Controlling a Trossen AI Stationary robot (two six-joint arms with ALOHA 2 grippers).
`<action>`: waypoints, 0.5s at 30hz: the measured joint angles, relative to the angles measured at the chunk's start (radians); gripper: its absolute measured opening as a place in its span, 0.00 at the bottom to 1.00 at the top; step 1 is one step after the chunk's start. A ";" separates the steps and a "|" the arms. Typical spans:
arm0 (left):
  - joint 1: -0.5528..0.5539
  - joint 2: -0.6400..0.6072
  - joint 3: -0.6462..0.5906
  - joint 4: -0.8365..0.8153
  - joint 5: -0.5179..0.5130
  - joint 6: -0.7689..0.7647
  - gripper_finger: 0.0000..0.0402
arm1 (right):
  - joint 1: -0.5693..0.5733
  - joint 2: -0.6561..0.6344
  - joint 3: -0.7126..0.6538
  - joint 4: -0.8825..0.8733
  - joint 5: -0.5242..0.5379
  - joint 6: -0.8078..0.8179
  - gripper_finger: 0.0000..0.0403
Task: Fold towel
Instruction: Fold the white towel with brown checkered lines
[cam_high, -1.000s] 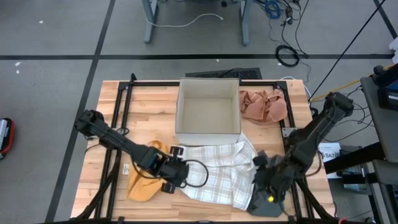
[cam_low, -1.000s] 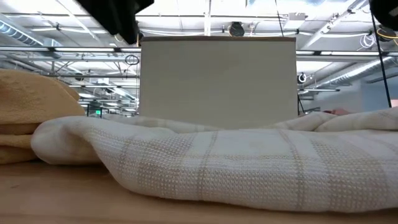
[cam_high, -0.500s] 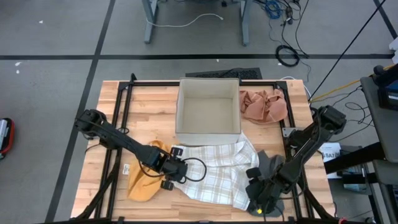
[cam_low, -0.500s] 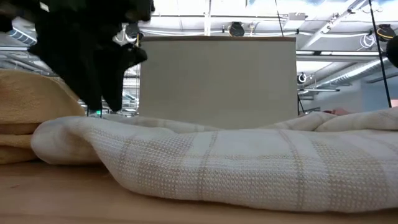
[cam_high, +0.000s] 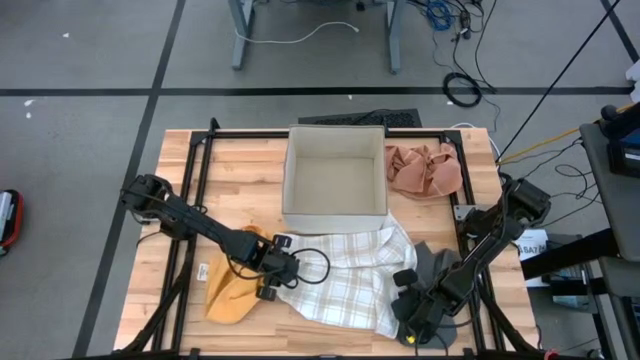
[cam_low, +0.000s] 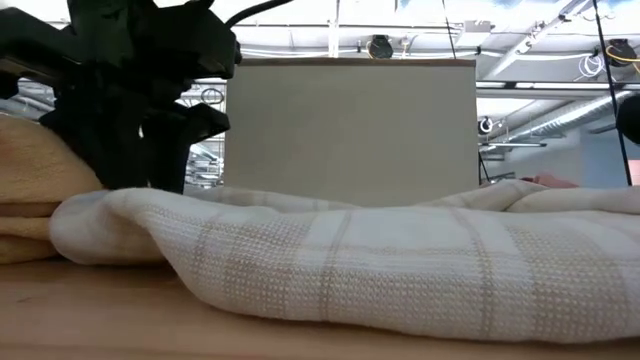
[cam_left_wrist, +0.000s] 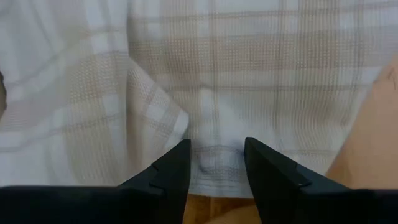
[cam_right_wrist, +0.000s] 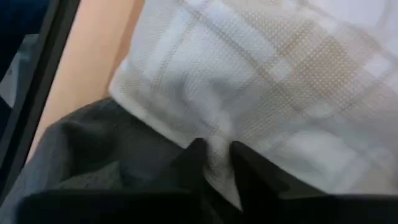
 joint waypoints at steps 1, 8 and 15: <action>0.000 0.000 0.000 0.000 0.000 0.000 0.35 | 0.001 -0.010 0.000 -0.001 -0.001 -0.009 0.11; 0.011 0.000 0.000 -0.011 -0.003 0.008 0.22 | 0.001 -0.093 0.011 0.003 0.030 -0.062 0.01; 0.024 0.037 -0.001 -0.028 -0.003 0.033 0.07 | 0.007 -0.146 0.011 0.002 0.057 -0.080 0.00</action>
